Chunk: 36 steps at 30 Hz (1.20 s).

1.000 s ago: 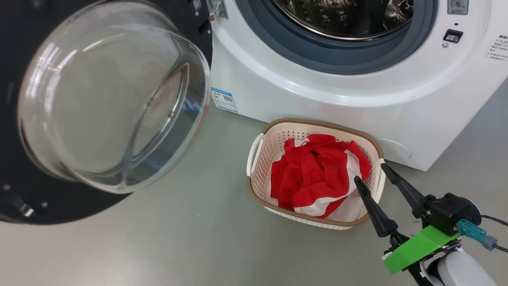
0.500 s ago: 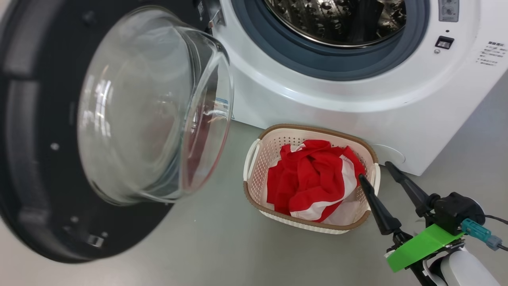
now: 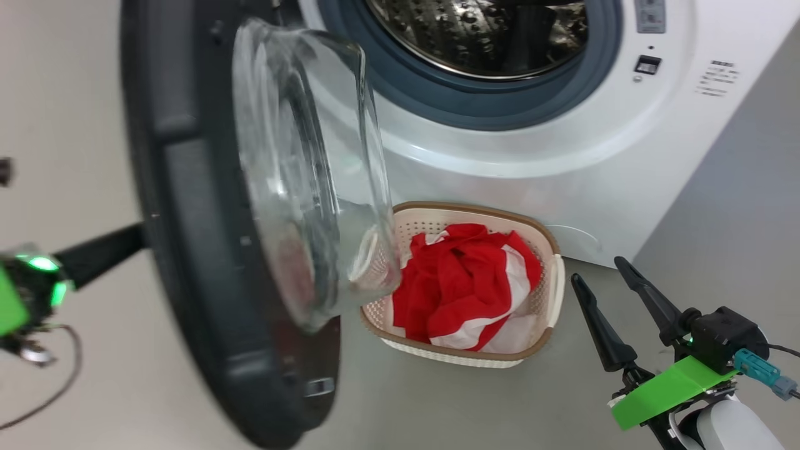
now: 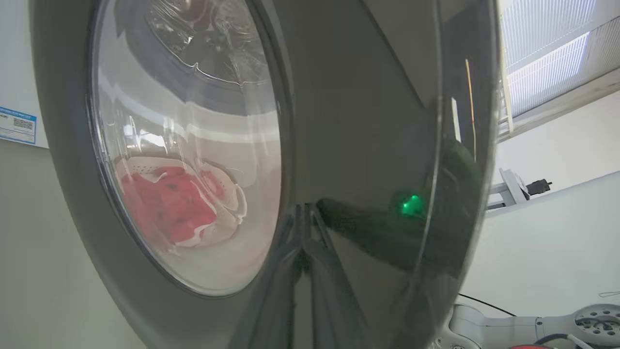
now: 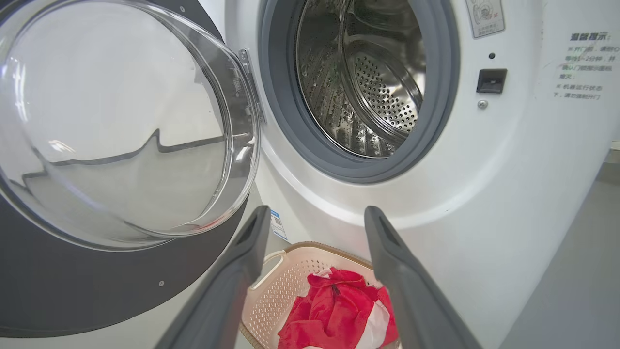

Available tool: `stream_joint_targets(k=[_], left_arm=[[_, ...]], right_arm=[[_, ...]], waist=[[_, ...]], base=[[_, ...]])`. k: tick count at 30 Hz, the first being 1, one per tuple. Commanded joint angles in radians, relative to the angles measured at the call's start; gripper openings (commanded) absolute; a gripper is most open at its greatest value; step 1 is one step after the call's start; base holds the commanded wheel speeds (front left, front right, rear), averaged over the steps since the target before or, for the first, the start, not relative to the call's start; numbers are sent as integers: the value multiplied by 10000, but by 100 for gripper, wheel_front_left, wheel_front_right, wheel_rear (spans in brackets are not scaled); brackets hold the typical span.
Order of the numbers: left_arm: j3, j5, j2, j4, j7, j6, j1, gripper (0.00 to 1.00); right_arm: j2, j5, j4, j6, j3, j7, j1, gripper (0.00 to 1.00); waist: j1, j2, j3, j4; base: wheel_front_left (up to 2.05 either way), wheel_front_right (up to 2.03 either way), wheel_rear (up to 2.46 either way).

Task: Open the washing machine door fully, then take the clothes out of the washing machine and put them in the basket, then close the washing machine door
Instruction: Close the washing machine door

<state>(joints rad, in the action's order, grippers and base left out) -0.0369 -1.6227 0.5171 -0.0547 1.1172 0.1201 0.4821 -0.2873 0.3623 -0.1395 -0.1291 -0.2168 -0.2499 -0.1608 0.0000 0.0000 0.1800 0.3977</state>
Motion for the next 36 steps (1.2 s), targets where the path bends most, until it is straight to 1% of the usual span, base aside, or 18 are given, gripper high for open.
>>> stream_joint_targets(k=[1, 4, 5, 9, 15, 19, 20, 27, 36], left_arm=[[145, -119, 134, -554, 111, 105, 508, 0], [-209, 32, -193, -733, 119, 105, 786, 0], [-209, 32, -193, -733, 119, 105, 786, 0], [-510, 182, -694, -802, -51, 105, 1203, 0], [-763, 461, -1291, -686, -417, 105, 1741, 0], [-943, 752, -1565, -479, -671, 105, 2094, 0], [-1014, 899, -1666, -335, -823, 105, 2248, 0], [-1153, 1258, -1892, 177, -1403, 105, 2805, 0], [-1392, 1776, -1749, 917, -2256, 105, 3523, 0]], right_arm=[[8, -89, 282, -16, -155, -119, 83, 100], [46, -93, 300, -16, -120, -119, 66, 100], [46, -93, 300, -16, -120, -119, 66, 100], [123, -105, 314, -16, -62, -119, 55, 100], [286, -129, 356, -16, 12, -119, 39, 100], [384, -138, 363, -16, 27, -119, 29, 100], [429, -138, 370, -16, 37, -119, 4, 100], [570, -140, 427, -16, 118, -119, -126, 100], [795, -138, 440, -16, 152, -119, -276, 100]], waist=[[0, 0, -39, -299], [0, 0, -34, -591], [0, 0, -34, -591], [0, 0, -19, -1012], [0, 0, 67, -1715], [0, 0, 123, -2190], [0, 0, 163, -2433], [0, 0, 413, -3241], [0, 0, 678, -4195]], base=[[0, 0, 0], [0, 0, 0], [0, 0, 0], [0, 0, 0], [0, 0, 0], [0, 0, 0], [0, 0, 0], [0, 0, 0], [0, 0, 0]])
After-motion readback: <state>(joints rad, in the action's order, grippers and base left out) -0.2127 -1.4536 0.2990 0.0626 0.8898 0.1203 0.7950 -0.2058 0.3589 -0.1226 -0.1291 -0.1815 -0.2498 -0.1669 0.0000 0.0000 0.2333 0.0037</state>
